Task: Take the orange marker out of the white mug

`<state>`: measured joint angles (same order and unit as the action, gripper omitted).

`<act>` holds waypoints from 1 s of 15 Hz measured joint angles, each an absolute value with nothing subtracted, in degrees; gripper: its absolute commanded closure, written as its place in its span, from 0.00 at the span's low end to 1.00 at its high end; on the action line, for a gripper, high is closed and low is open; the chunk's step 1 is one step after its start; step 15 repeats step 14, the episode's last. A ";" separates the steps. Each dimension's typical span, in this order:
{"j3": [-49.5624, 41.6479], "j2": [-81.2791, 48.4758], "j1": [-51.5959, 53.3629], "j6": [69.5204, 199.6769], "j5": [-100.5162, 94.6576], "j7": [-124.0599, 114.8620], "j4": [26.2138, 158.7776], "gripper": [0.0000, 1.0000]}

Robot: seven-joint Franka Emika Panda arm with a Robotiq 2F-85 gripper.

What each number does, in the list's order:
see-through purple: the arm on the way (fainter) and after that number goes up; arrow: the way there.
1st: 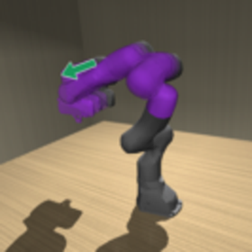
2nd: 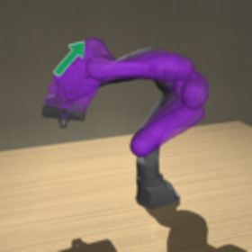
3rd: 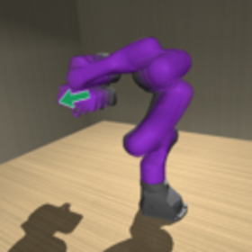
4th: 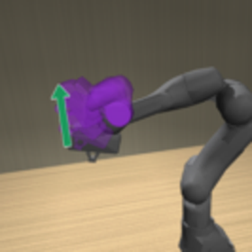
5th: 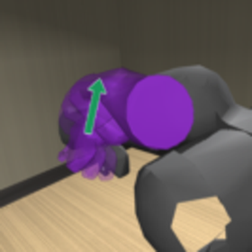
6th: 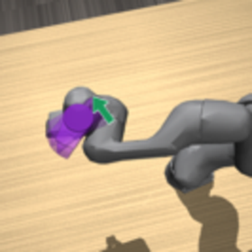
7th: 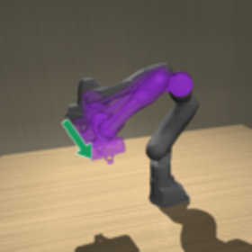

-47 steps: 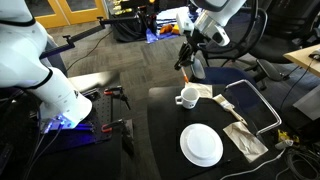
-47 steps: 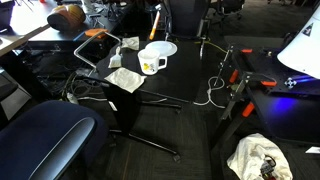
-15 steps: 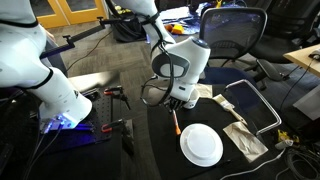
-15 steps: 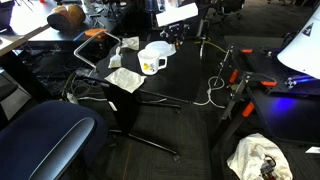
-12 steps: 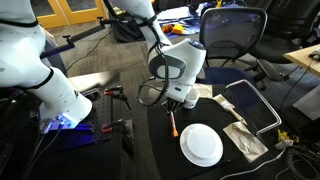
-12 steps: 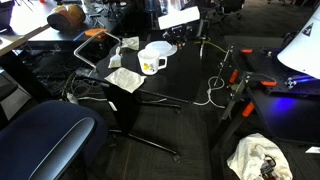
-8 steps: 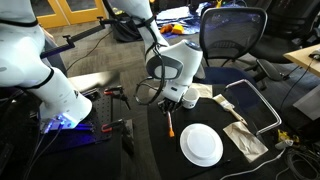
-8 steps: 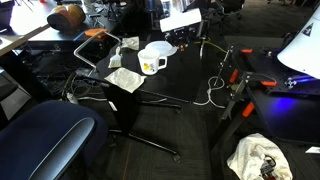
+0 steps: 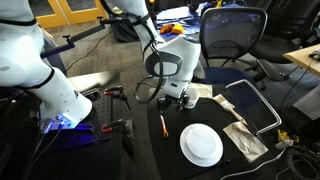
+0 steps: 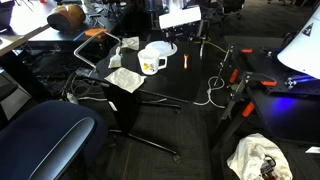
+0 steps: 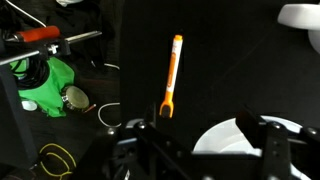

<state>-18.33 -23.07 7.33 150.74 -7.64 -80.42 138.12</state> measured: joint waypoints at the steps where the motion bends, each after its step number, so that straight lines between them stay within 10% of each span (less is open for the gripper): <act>1: -18.78 -21.55 7.85 150.86 -8.98 -80.88 138.79 0.00; 15: -10.84 4.67 2.47 144.73 -22.58 -87.36 150.22 0.00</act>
